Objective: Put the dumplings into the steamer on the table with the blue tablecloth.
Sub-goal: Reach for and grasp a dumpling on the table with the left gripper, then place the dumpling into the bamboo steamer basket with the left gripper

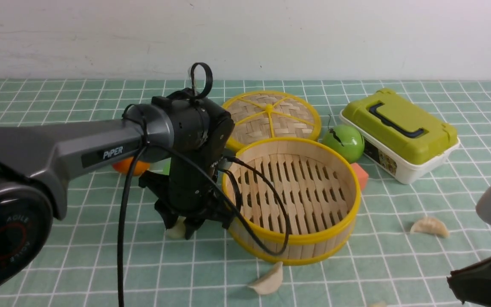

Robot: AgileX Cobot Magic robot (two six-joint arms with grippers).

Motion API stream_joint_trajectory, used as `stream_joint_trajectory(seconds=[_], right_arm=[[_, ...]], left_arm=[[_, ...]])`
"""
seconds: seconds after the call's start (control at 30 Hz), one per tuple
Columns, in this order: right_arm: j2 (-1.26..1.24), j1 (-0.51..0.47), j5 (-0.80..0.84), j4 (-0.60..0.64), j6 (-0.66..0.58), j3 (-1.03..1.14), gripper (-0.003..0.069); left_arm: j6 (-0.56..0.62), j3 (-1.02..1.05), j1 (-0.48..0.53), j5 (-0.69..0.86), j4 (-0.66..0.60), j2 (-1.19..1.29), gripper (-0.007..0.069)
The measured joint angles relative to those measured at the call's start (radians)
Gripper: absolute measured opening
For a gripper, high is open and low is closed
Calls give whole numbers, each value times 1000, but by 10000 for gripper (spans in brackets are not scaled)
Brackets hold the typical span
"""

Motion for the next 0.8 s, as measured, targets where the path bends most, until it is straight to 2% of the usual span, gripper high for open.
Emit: stream_joint_trajectory(seconds=[0.1,0.23,0.37,0.43,0.6,0.8], right_arm=[[0,0,0,0,0,0,31],[-23,0,23,3,11,-18,33],[-74,0,32,13,39,-43,38],[-111,0,50,30,49,-49,41],[-166,0,158,47,53,-49,42],[-194,0,234,10,54,-49,52]], left_arm=[[5,-61,-2,31,-25,-19,242],[8,-247,-38,26,-129,-59,242],[8,-376,-91,-69,-221,-48,242],[7,-437,-127,-178,-267,-3,242],[-52,-481,-151,-311,-282,145,242],[-89,-488,-150,-315,-266,255,244]])
